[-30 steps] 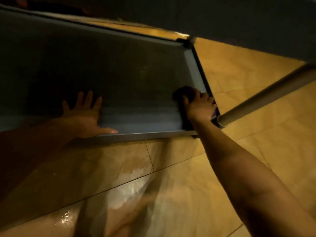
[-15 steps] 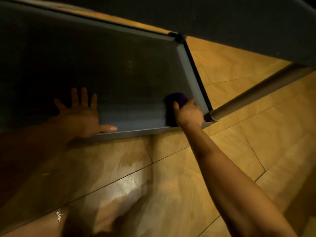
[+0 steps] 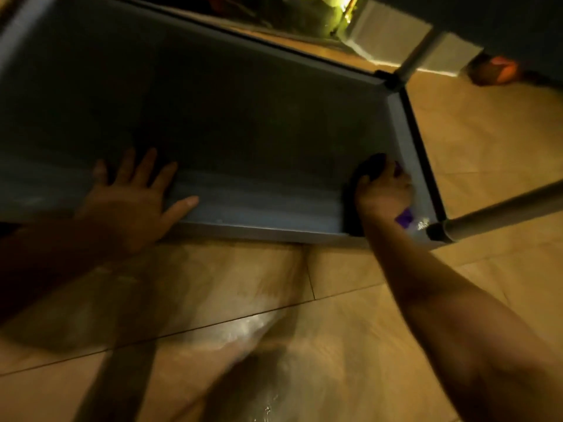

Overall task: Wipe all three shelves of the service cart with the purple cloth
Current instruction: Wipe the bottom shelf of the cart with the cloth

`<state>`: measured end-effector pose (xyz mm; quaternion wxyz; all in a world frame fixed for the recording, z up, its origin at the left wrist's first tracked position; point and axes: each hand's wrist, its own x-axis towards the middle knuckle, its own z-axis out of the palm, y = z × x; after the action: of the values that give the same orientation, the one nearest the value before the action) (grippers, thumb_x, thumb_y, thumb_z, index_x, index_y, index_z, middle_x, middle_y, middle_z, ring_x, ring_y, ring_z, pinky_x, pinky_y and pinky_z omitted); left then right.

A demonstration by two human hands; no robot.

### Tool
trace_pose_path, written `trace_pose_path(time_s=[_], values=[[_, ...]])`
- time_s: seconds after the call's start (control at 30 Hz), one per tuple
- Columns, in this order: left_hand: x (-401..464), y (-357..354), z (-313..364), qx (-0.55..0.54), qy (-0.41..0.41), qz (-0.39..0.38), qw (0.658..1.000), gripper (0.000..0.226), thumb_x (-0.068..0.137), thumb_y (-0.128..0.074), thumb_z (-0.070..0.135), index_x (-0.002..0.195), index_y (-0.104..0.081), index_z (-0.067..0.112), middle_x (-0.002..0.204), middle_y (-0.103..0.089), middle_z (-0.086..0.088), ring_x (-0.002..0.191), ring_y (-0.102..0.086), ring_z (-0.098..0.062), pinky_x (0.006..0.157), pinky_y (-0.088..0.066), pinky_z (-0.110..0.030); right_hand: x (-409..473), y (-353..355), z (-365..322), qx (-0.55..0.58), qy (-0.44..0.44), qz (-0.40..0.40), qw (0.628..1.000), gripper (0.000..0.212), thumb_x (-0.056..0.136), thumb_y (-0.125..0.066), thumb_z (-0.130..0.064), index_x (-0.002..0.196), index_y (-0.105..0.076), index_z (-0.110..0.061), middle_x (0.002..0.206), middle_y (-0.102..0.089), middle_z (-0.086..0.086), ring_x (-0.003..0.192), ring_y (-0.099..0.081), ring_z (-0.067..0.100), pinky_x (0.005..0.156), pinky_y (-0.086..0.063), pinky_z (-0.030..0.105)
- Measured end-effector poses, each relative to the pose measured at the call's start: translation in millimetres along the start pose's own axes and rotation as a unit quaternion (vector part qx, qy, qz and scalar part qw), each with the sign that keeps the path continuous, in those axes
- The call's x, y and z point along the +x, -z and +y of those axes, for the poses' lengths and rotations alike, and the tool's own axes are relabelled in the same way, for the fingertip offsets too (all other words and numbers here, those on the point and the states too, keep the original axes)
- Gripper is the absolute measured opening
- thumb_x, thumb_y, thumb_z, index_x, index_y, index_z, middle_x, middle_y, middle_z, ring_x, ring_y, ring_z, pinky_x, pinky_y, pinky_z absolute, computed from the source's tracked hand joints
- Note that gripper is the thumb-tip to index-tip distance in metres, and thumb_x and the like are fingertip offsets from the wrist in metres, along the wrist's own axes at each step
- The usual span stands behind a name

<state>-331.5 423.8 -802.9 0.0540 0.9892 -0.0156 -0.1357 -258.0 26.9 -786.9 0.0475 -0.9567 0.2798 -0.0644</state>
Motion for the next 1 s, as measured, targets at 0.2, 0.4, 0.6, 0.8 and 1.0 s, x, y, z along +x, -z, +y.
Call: trace_pose_path(time_s=[0.2, 0.4, 0.6, 0.8, 1.0], values=[[1, -11, -1, 0.028, 0.006, 0.026, 0.999, 0.091, 0.083, 0.003, 0.076, 0.160, -0.009, 0.029, 0.169, -0.003, -0.007, 0.155, 0.000, -0.032, 0.121, -0.005, -0.060, -85, -14, -120, 0.061, 0.066, -0.049, 0.995, 0.062, 0.096, -0.051, -0.036, 0.155, -0.031, -0.032, 0.147, -0.039, 0.019, 0.125, -0.046, 0.041, 0.097, -0.041, 0.046], [0, 11, 10, 0.002, 0.004, -0.032, 0.999, 0.083, 0.091, -0.012, 0.073, 0.161, -0.004, 0.029, 0.169, 0.007, -0.004, 0.155, 0.009, -0.027, 0.122, -0.001, -0.056, -138, 0, -170, 0.136, 0.264, -0.122, 0.947, 0.065, 0.091, -0.060, -0.032, 0.152, -0.037, -0.032, 0.146, -0.046, 0.016, 0.128, -0.049, 0.039, 0.102, -0.045, 0.044], [-29, -2, -72, -0.002, -0.004, 0.087, 0.996, 0.098, 0.085, -0.009, 0.084, 0.154, -0.035, 0.020, 0.164, -0.025, -0.013, 0.153, -0.012, -0.035, 0.118, -0.012, -0.061, -45, 10, -70, 0.106, 0.035, -0.075, 0.991, 0.065, 0.099, -0.054, -0.037, 0.158, -0.027, -0.027, 0.155, -0.039, 0.019, 0.137, -0.043, 0.044, 0.108, -0.042, 0.051], [-33, -12, -74, -0.046, 0.034, 0.136, 0.989, 0.096, 0.091, -0.016, 0.080, 0.153, -0.032, 0.009, 0.160, -0.030, -0.021, 0.150, -0.020, -0.040, 0.114, -0.023, -0.061, -159, -8, -176, 0.117, 0.076, -0.091, 0.986, 0.068, 0.092, -0.059, -0.035, 0.153, -0.032, -0.027, 0.147, -0.037, 0.019, 0.126, -0.046, 0.041, 0.098, -0.044, 0.047], [-49, 11, -96, -0.131, -0.006, 0.110, 0.985, 0.094, 0.088, -0.019, 0.065, 0.155, -0.028, -0.001, 0.162, -0.021, -0.027, 0.151, -0.014, -0.045, 0.120, -0.018, -0.059, -250, 3, -272, 0.195, 0.231, -0.199, 0.932, 0.068, 0.086, -0.068, -0.032, 0.147, -0.038, -0.030, 0.143, -0.039, 0.013, 0.125, -0.046, 0.037, 0.096, -0.046, 0.049]])
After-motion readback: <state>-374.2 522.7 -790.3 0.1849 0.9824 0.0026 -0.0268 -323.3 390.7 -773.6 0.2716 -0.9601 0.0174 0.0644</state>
